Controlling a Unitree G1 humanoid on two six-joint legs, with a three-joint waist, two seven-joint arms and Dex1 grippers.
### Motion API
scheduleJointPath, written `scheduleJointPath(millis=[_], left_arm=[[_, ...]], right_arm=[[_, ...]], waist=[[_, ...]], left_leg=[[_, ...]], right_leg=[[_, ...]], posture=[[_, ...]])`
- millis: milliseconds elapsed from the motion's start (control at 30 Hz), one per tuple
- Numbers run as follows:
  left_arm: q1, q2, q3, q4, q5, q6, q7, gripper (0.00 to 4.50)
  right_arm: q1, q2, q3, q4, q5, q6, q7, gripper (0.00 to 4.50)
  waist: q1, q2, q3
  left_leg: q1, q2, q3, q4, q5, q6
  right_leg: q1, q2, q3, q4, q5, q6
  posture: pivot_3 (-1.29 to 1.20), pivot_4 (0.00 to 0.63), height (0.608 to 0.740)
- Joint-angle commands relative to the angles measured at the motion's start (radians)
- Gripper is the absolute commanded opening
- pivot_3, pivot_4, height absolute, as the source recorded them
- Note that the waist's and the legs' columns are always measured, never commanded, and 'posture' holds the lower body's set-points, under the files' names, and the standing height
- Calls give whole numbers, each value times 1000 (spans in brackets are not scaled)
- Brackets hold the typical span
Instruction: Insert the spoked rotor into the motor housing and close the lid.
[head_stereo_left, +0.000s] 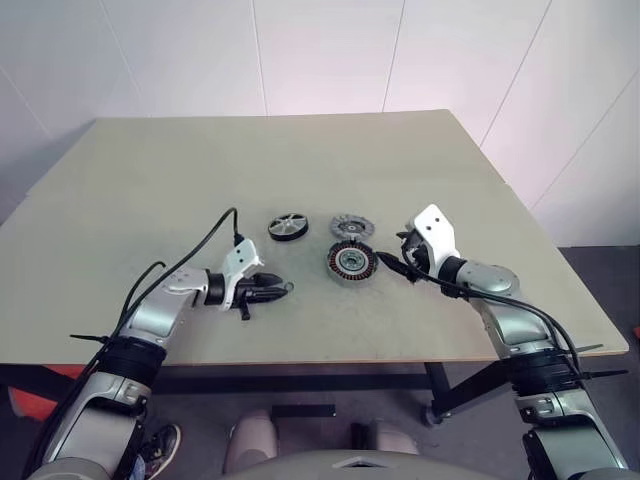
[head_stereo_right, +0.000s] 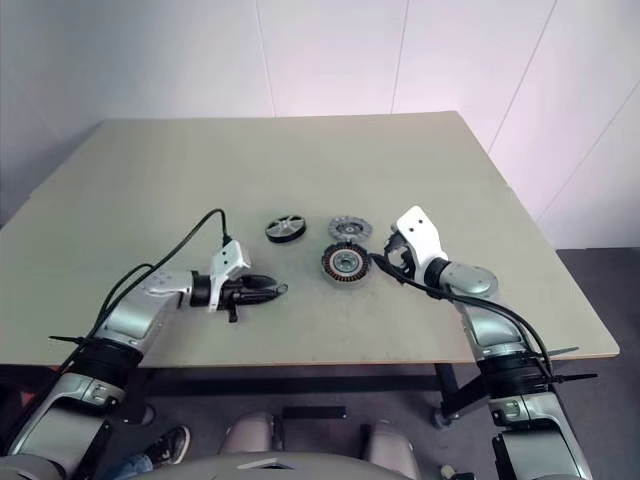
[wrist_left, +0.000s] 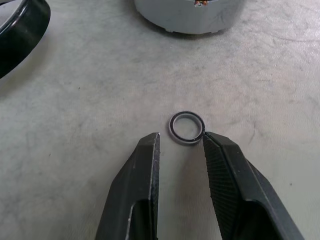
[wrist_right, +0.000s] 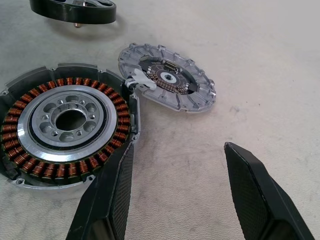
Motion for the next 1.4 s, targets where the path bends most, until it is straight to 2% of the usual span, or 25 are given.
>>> scheduleJointPath(millis=[33, 633, 767, 967, 1167, 1400], left_arm=[[-27, -6, -2, 9, -5, -24, -16, 1488], [-50, -15, -46, 74, 50, -67, -44, 1488], [-53, -15, -50, 80, 56, -72, -40, 787], [-49, -11, -51, 84, 69, -82, -26, 787], [-44, -12, -33, 76, 60, -78, -8, 787], [-106, -66, 55, 33, -57, 28, 13, 787]], right_arm=[[3, -4, -11, -34, 2, -3, -3, 3245], [32, -6, -22, -64, 5, 8, -19, 3245], [34, -6, -22, -65, 5, 8, -21, 3245], [34, -6, -22, -64, 5, 9, -22, 3245], [32, -6, -19, -61, 4, 8, -20, 3245], [26, -5, -16, -54, 1, 5, -18, 3245]], waist=[[0, 0, 0], [3, 0, 0], [3, 0, 0], [3, 0, 0], [3, 0, 0], [2, -1, 0]], left_leg=[[0, 0, 0, 0, 0, 0], [1, -1, 0, 0, 0, 0], [1, -1, 0, 0, 0, 0], [2, -1, 0, 0, 0, 0], [2, -1, -1, 0, 0, 0], [1, -1, 0, 0, 0, 0]], right_leg=[[0, 0, 0, 0, 0, 0], [2, -1, 0, 0, 0, 0], [2, -1, 0, 0, 0, 0], [3, -1, 0, 0, 0, 0], [3, -1, 0, 0, 0, 1], [2, -1, 0, 0, -1, 1]], posture=[[0, 0, 740], [0, 0, 740], [0, 0, 740], [0, 0, 740], [0, 0, 740], [0, 0, 740]])
